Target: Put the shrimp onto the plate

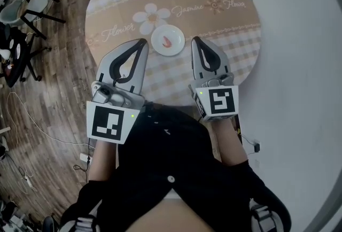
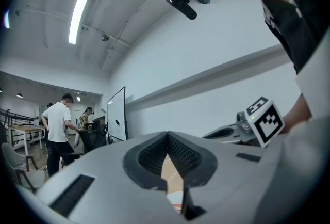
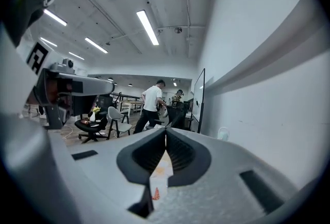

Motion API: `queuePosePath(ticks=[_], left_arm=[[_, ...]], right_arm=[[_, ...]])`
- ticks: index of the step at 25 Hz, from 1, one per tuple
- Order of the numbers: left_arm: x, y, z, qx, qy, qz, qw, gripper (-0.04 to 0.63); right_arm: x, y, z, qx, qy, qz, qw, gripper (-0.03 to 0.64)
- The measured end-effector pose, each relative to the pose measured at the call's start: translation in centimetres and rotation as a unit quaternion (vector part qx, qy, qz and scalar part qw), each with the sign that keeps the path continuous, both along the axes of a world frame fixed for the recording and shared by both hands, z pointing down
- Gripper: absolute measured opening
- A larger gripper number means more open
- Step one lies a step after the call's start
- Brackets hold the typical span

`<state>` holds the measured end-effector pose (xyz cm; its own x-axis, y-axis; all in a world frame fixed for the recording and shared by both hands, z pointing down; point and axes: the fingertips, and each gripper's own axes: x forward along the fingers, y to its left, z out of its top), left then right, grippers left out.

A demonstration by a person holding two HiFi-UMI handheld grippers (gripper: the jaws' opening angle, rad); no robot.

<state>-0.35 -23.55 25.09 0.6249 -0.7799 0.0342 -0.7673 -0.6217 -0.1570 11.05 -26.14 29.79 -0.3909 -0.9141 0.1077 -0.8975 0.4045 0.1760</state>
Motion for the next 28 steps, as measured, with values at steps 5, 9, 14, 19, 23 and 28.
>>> queuePosePath(ticks=[5, 9, 14, 19, 23, 28], left_arm=[[0.3, 0.1, -0.4, 0.009, -0.002, 0.001, 1.0000, 0.003], [0.3, 0.0, -0.7, 0.016, -0.003, 0.001, 0.9999, 0.003], [0.3, 0.1, -0.7, 0.018, -0.003, 0.003, 0.9998, 0.003], [0.4, 0.3, -0.9, 0.020, -0.003, 0.004, 0.9998, 0.003], [0.2, 0.4, -0.7, 0.017, -0.002, 0.004, 0.9998, 0.003], [0.1, 0.3, -0.8, 0.015, -0.003, 0.003, 0.9999, 0.003]], right_arm=[[0.4, 0.8, -1.9, 0.026, 0.003, -0.008, 1.000, 0.002], [0.7, 1.1, -2.7, 0.039, 0.003, -0.003, 0.999, 0.003], [0.1, 1.6, -2.9, 0.048, 0.038, -0.006, 0.998, 0.002], [0.0, 2.0, -3.3, 0.050, 0.050, -0.008, 0.997, 0.003], [0.0, 2.0, -3.3, 0.051, 0.047, -0.006, 0.998, 0.002], [0.0, 1.9, -3.4, 0.050, 0.052, -0.007, 0.997, 0.002]])
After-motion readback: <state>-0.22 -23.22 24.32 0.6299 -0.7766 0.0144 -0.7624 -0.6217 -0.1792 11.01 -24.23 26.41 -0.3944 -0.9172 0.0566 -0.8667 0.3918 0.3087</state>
